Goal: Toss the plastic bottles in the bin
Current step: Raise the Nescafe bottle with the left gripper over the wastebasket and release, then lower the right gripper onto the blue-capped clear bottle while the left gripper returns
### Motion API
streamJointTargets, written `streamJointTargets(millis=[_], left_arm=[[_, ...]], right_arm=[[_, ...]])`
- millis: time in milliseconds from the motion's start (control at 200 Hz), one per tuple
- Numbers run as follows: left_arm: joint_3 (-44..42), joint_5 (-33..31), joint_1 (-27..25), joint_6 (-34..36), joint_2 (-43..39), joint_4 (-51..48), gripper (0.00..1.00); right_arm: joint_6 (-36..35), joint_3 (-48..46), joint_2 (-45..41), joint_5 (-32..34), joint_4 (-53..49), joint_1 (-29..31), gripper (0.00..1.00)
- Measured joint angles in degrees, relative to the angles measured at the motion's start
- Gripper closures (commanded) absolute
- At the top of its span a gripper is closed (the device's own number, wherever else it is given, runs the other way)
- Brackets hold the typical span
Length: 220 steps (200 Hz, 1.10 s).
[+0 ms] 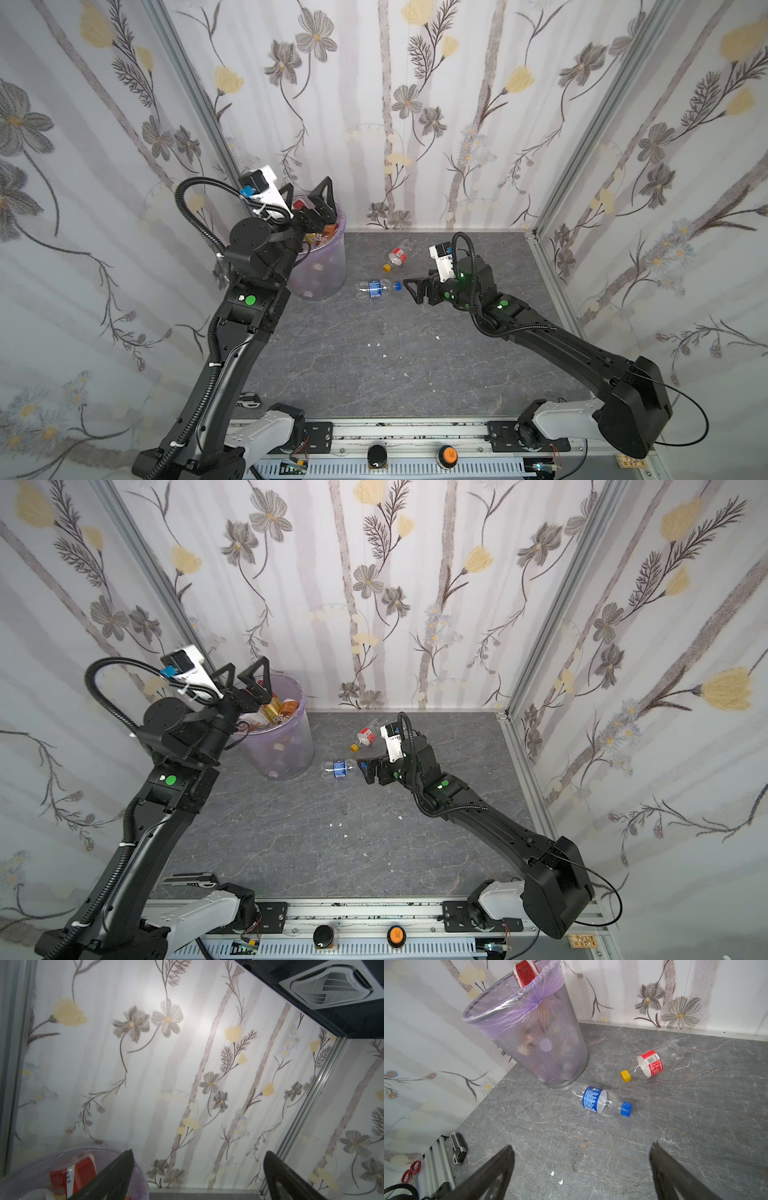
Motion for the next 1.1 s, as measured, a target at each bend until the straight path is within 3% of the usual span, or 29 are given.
streamJointTargets(millis=[195,545,789,1099], left_arm=[[-11.78,0.31,-4.63,-4.76,-5.38,-0.09,0.00],[-34.99,6.12,-5.35,-21.51,-12.17,-1.36,0.00],[-41.62,6.60,-5.46,-26.36,-16.96,-1.16,0.00],[-46.40,7.67,-5.77,-28.30,-18.14,-1.18,0.00]], right_arm=[[0.00,4.98,8.63,0.68,-0.74,0.00,0.00],[1.55,21.27,31.41,0.61,-9.27,0.00,0.00],[2.01,31.30,42.07,-1.46,-12.31,0.81,0.00],[0.61,36.59,47.41,0.46,-14.40,1.53,0.00]])
